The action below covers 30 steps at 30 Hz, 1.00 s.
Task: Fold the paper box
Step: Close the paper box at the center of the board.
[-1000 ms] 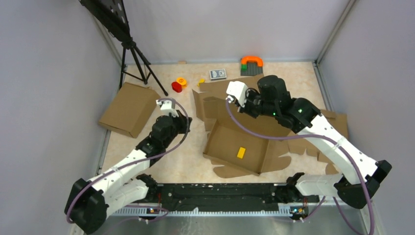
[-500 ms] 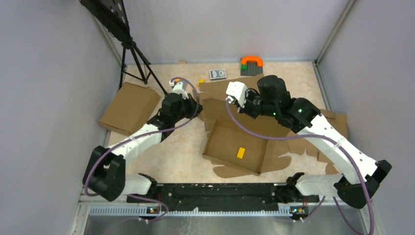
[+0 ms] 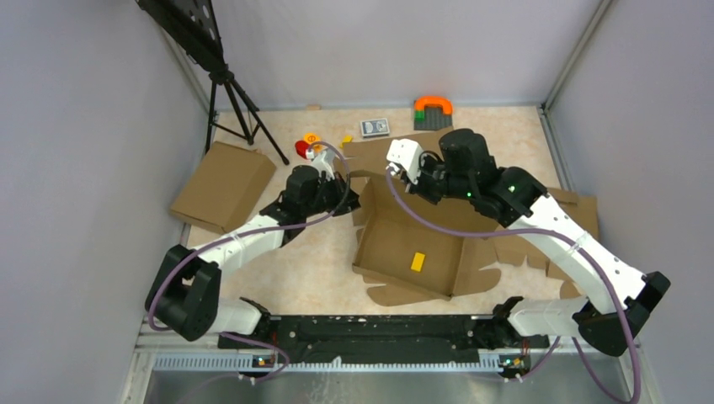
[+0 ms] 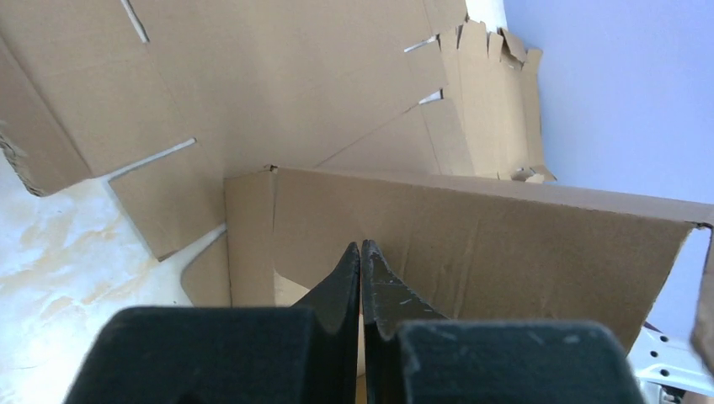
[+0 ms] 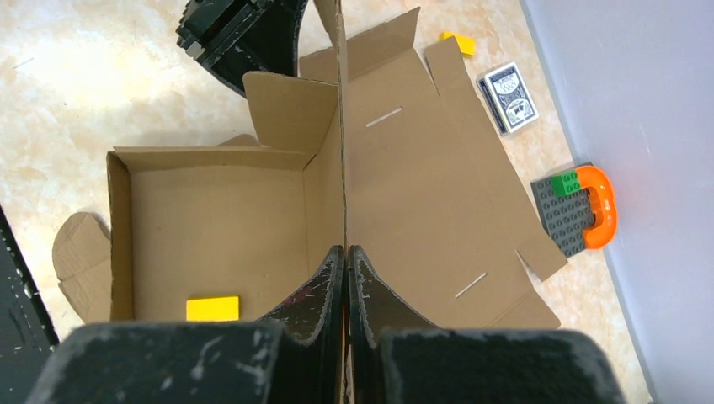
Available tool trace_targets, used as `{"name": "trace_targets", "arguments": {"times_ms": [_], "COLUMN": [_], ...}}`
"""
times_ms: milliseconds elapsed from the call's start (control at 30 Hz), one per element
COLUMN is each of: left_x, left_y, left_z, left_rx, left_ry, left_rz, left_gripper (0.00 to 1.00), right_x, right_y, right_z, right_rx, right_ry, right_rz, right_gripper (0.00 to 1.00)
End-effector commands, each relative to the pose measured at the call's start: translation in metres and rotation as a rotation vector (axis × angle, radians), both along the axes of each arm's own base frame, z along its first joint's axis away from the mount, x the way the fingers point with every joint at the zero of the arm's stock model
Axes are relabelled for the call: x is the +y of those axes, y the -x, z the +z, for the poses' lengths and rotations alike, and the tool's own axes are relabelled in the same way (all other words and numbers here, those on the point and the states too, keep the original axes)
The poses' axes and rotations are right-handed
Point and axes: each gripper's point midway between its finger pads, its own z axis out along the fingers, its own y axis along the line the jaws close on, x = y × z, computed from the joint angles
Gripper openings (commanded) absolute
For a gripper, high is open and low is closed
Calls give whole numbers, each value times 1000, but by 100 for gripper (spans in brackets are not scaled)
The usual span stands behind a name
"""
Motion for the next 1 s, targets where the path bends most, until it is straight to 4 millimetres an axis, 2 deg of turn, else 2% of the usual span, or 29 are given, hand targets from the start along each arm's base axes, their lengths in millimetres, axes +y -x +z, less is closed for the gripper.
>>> {"name": "trace_targets", "arguments": {"times_ms": [0,233,367,700,867,967], "left_x": [-15,-18,-23,-20,-10,-2], "left_y": [12,0,-2,11,19,27], "left_z": [15,33,33,8,-4,-20], "left_rx": [-8,-55,-52,-11,8,30], "left_ry": [81,86,87,64,32,2], "left_rz": [-63,-49,-64,-74,-51,-36], "left_gripper": [0,0,0,0,0,0], "right_x": [16,12,12,11,12,12], "right_y": [3,-12,-18,6,22,33], "right_z": [10,8,8,4,-2,-5], "right_rx": [-3,-39,-60,2,35,40], "right_ry": [-49,-34,-18,-35,-40,-50], "right_rz": [34,-31,-39,26,70,93], "right_gripper": [0,0,0,0,0,0]}}
